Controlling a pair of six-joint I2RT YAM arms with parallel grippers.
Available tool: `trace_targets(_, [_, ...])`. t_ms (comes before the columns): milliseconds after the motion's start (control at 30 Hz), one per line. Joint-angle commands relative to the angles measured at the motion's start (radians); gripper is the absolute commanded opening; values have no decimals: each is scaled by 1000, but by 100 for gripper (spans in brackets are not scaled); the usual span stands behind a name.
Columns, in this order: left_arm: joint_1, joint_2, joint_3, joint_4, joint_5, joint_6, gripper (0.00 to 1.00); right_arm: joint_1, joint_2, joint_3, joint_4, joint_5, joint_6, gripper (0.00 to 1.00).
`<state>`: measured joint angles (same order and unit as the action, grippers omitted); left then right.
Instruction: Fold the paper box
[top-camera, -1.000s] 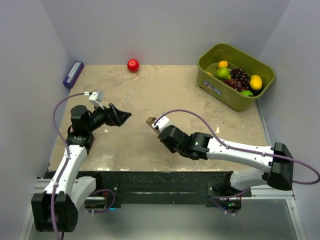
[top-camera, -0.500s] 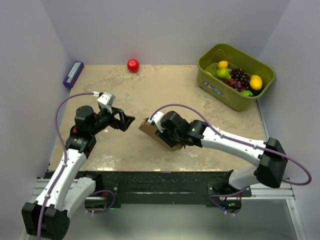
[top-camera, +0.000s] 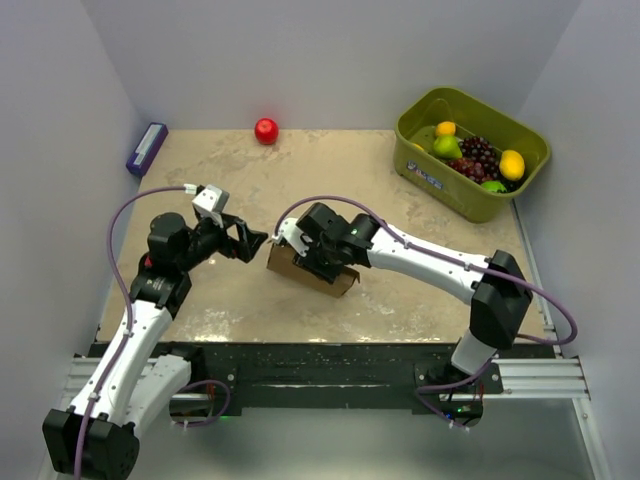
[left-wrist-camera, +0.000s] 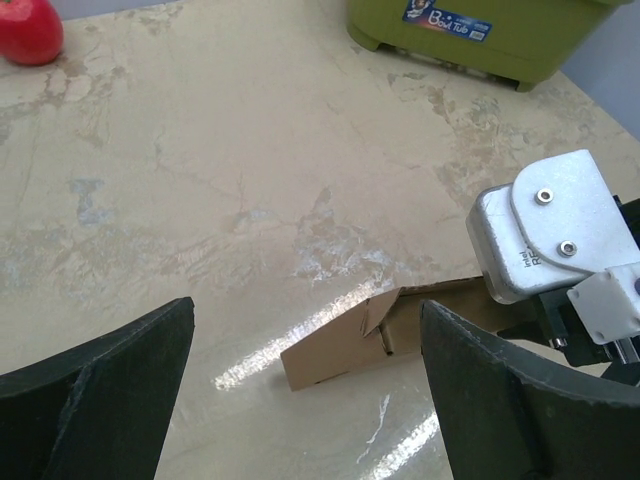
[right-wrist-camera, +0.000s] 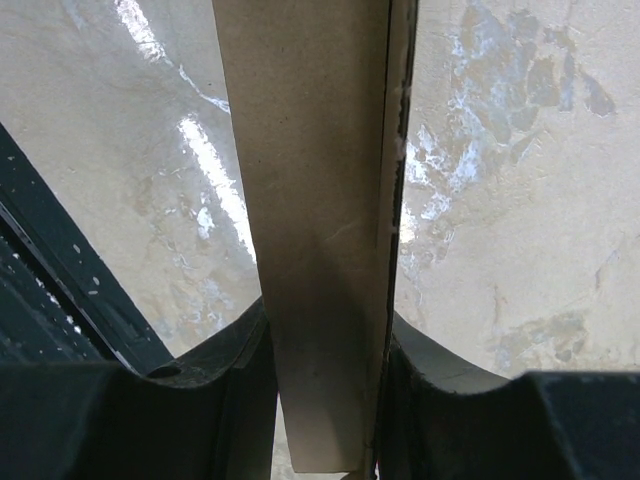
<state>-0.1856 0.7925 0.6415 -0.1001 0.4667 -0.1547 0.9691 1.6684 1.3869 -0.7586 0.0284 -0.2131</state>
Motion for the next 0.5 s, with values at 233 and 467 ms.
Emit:
trace_targets(233, [-3,7,-3,-39,-100,17,99,-36,36,41,1,-65,-62,61])
trace_targets(467, [-3,10,-6,-21,-51,27,100,-41,-18,21,44,-31,-39,96])
